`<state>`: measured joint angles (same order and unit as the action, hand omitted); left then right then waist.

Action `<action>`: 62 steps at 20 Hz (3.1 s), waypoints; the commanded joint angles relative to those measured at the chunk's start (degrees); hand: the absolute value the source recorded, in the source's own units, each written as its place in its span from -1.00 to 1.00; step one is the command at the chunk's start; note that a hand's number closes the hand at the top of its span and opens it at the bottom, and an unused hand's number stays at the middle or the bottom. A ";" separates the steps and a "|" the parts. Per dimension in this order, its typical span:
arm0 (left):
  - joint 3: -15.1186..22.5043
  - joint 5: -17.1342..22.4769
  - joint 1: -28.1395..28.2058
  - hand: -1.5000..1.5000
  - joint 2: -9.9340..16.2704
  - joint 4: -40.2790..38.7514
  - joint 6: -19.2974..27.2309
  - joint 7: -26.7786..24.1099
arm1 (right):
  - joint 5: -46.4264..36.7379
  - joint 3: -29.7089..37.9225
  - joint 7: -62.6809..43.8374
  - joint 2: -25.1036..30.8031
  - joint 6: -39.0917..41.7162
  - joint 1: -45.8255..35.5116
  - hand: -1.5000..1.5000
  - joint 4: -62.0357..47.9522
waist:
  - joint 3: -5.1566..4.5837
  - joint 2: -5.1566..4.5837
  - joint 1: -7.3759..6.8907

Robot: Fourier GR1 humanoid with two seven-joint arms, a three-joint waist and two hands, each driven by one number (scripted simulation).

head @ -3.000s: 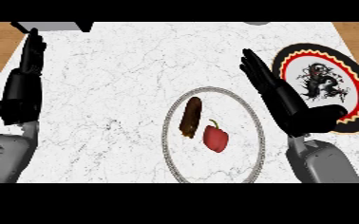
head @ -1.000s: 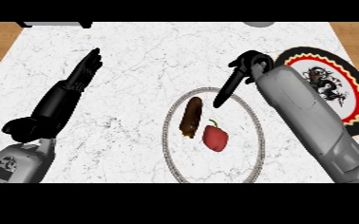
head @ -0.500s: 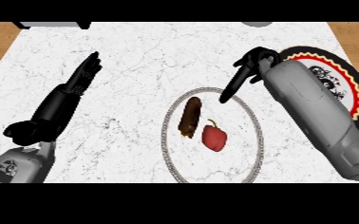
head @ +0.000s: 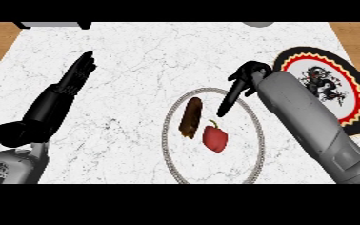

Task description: Pick the bell pepper from the placemat and place it in the plate

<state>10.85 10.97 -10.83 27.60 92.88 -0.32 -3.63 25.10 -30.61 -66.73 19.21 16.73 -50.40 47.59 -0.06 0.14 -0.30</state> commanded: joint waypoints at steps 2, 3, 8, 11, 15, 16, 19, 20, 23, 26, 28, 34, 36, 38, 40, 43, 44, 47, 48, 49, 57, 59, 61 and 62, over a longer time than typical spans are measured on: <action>0.79 -0.72 1.76 0.00 -0.95 1.32 -0.42 -0.13 | 1.15 -3.26 -10.12 -2.16 3.78 1.63 -1.00 -0.50 | 0.01 0.00 -0.01; -0.09 -1.00 -0.15 0.00 -0.95 0.28 0.01 1.06 | 2.15 -2.90 -11.84 -3.34 2.14 0.99 -1.00 1.46 | 0.01 0.08 0.45; -0.42 -1.87 -0.30 0.00 -2.02 -2.16 -0.27 -0.90 | 2.83 -5.73 -11.02 -4.30 0.40 3.92 -1.00 1.90 | -0.02 0.03 0.81; 0.20 -1.98 2.24 0.00 -2.29 -0.97 -0.82 -1.44 | 4.61 -6.23 -10.25 -3.60 1.62 5.24 -1.00 2.00 | -0.02 0.00 0.32; -0.48 -2.76 -2.14 0.00 -2.82 -3.00 -0.36 0.06 | 6.28 -8.19 -11.51 -6.32 0.60 4.76 -1.00 2.77 | -0.02 -0.14 0.67; -0.43 -2.22 2.31 0.00 -2.03 2.63 -0.18 0.47 | 7.06 -8.13 -11.99 -5.71 -0.61 6.24 -1.00 4.50 | 0.00 0.32 -0.03; -2.05 -0.64 -0.05 0.00 -1.08 1.47 -1.89 1.83 | 6.04 -10.88 -10.28 -6.92 -2.33 8.10 -1.00 4.12 | 0.01 0.14 0.14; -0.41 -2.02 0.31 0.00 -3.20 0.98 -0.18 1.92 | 7.33 -10.88 -12.93 -6.39 -1.29 6.56 -1.00 6.03 | -0.01 0.23 0.51; -0.89 -2.17 0.00 0.00 -2.76 -0.18 -1.28 0.74 | 5.93 -12.82 -9.16 -5.81 -1.11 8.32 -1.00 3.98 | -0.02 -0.16 0.32; -2.21 -1.12 -2.59 0.00 -1.80 -1.55 -3.09 1.61 | 5.67 -14.14 -4.35 -6.97 1.70 7.71 1.00 5.63 | 0.02 -0.36 0.21; -1.32 -3.38 1.61 0.00 -2.92 -1.80 -2.15 -2.92 | 3.96 -14.98 -4.74 -6.10 -0.74 7.68 1.00 8.60 | -0.03 -0.09 0.17; -0.99 -3.08 1.57 0.00 -3.56 2.34 -1.16 2.92 | -6.89 -22.36 6.41 -1.78 -2.82 13.13 1.00 16.94 | 0.07 0.39 0.68; -1.80 -3.91 0.95 0.00 -3.51 0.26 -0.12 1.45 | -16.79 -29.37 15.96 2.15 -2.06 12.30 1.00 25.59 | 0.10 1.62 2.89; -1.47 -4.26 2.46 0.00 -3.32 -0.80 -0.23 1.23 | -24.63 -33.56 20.30 3.31 -2.64 7.51 1.00 31.53 | 0.12 3.33 2.60; -2.06 -3.27 2.54 0.00 -3.26 -1.50 -0.63 1.71 | -31.04 -37.70 22.30 3.46 -5.07 6.57 1.00 36.98 | 0.17 4.14 3.64; -3.35 -3.42 3.93 0.00 -2.56 -1.66 -0.10 0.88 | -40.18 -39.69 26.57 11.12 -11.17 7.50 1.00 44.16 | 0.33 3.74 5.76; -3.55 -3.24 4.35 0.00 -2.46 -1.48 -0.03 1.21 | -43.07 -41.01 26.43 11.66 -13.85 8.60 1.00 46.90 | 0.36 3.91 6.26; -4.45 -2.40 5.91 0.00 -2.12 -0.98 -0.31 0.83 | -50.31 -41.79 26.59 17.04 -20.48 10.81 1.00 55.82 | 0.30 3.67 7.30; -4.90 -2.67 5.20 0.00 -1.93 -0.56 0.06 0.67 | -52.97 -41.76 26.59 19.97 -22.27 11.37 1.00 58.77 | 0.28 3.19 7.37; -4.82 -2.99 5.48 0.00 -2.22 -1.08 0.39 0.45 | -54.52 -41.76 26.38 22.29 -23.88 12.66 1.00 62.27 | 0.25 2.98 8.01; -4.73 -2.69 6.25 0.00 -2.88 1.33 0.52 0.60 | -64.30 -38.76 26.41 45.74 -38.73 25.73 1.00 83.71 | 0.35 1.65 7.54; -4.53 -3.95 6.47 0.00 -2.51 1.78 0.78 -0.09 | -65.63 -36.92 24.27 51.54 -41.86 28.84 1.00 88.87 | 0.29 1.49 7.13; -6.21 -2.44 6.75 0.00 -1.87 0.53 -0.67 -1.82 | -69.00 -35.19 23.61 57.81 -45.38 31.20 1.00 90.76 | 0.21 1.21 6.65; -5.41 -2.76 7.01 0.00 -1.47 1.32 -1.39 -0.96 | -70.70 -34.48 22.49 58.12 -49.59 33.66 1.00 90.31 | 0.27 1.03 5.75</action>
<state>5.60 8.14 -4.25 25.73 94.24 -0.69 -3.83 -40.31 -67.50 -42.28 68.72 -24.77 -22.76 132.24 0.19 1.73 6.40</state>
